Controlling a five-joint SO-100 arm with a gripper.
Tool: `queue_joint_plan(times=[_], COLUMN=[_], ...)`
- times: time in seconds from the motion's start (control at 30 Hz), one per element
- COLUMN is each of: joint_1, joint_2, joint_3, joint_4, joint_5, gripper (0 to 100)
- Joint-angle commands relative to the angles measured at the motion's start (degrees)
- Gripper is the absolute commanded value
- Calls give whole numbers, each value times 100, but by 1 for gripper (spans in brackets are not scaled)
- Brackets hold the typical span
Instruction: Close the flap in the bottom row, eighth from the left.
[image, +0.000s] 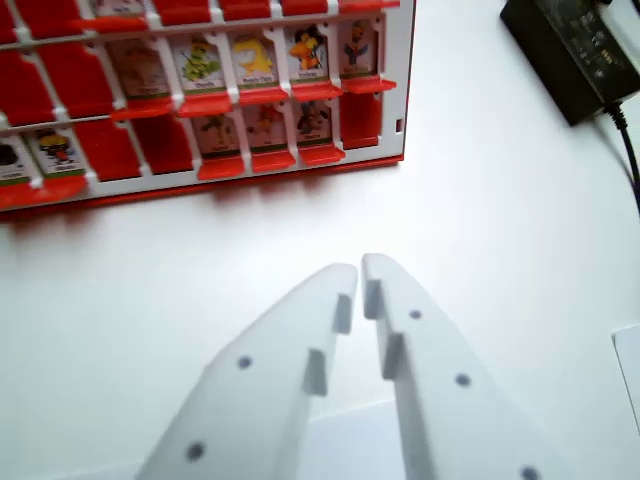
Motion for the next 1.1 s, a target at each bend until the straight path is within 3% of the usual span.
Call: queue_joint_plan(times=[0.0,0.13,0.27,0.37,0.5,0.63,0.8,1.07], joint_1=[-352,-844,-1037,-1178,-1617,-1758,-2109,-2127], joint_2=[1696,2628,3551,4104,4386,4579,4658,4658], joint_3=[-132,70,448,677,694,967,1116,1257], joint_4=[1037,1529,1890,2101,2294,2153,2180,1986], joint_5=[-26,-53,-229,-255,-158,-158,88,176], gripper=[0,0,0,0,0,0,0,0])
